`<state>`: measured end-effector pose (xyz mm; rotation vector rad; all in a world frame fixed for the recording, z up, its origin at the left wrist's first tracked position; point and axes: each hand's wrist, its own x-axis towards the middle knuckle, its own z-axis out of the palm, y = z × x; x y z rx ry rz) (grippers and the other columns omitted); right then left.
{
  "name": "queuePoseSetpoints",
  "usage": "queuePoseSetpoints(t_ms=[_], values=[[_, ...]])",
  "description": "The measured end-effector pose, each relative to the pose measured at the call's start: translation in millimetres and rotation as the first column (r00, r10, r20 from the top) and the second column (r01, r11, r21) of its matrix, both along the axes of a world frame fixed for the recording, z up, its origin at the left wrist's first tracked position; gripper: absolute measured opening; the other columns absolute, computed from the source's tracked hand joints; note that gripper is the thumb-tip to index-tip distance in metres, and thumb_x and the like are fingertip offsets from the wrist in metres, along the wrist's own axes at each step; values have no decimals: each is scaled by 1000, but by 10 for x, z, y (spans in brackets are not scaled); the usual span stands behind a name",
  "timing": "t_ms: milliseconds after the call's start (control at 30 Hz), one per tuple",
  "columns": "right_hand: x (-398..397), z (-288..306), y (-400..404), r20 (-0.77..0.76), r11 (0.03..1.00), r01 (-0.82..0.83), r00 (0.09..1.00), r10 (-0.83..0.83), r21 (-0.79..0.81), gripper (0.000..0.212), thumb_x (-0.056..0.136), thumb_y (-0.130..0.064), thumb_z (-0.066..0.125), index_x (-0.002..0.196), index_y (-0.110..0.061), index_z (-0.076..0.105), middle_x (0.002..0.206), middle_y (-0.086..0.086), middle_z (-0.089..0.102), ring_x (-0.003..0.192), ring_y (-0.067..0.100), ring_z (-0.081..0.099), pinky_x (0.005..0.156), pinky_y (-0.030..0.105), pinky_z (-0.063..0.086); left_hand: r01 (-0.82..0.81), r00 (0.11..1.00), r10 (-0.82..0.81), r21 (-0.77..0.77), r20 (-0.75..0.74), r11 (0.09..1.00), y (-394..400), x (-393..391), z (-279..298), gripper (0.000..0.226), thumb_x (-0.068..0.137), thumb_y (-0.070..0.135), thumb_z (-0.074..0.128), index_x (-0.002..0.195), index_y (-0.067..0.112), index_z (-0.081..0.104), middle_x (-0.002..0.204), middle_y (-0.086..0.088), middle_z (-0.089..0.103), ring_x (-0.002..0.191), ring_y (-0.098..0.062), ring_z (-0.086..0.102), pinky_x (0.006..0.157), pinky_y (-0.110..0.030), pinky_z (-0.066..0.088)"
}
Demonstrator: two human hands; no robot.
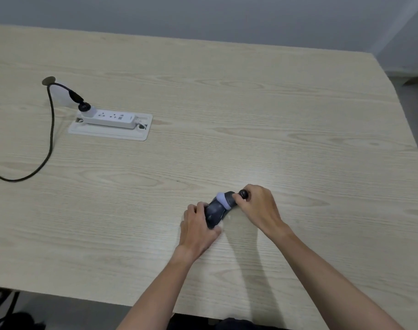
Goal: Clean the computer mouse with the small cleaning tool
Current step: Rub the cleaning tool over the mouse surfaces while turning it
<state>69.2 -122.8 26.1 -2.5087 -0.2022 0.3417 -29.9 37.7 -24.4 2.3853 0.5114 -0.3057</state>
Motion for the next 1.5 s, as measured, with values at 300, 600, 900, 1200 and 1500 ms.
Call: queuePoseSetpoints(t_ms=[300,600,900,1200,1500], values=[[-23,30,-4,-54,998,-54,997,56,35,34,87,-33,68,68,-6,61,62,1,59,60,18,55,57,34,45,33,999,-33,-1,-22,999,20,17,-50,58,70,39,68,122,25,46,110,2,41,105,-21,45,91,-41,48],[-48,60,-62,-98,993,-81,991,89,82,32,85,-30,70,67,-5,62,62,2,61,59,15,53,57,32,45,36,999,-39,-81,-33,996,73,31,-6,58,72,29,68,125,29,46,111,2,38,106,-22,45,96,-42,47],[-16,75,-144,-92,994,21,996,-11,109,33,85,-32,75,73,-3,65,63,0,59,58,14,52,55,29,42,51,997,-60,-166,-51,985,159,51,-2,61,68,20,60,127,34,49,111,1,36,106,-23,47,97,-42,51],[-37,84,-113,-157,974,87,986,-54,210,37,84,-28,78,67,1,61,55,-2,51,49,7,41,48,16,35,62,994,-78,-192,-78,979,188,77,12,70,72,5,57,137,29,51,114,-2,33,111,-25,46,102,-33,46],[-79,64,-136,-94,992,12,996,0,125,36,86,-33,74,72,-2,64,61,-1,58,57,14,50,54,29,43,97,988,-118,-196,-98,976,223,122,28,74,74,-2,58,142,27,51,117,-2,32,114,-25,44,107,-33,43]])
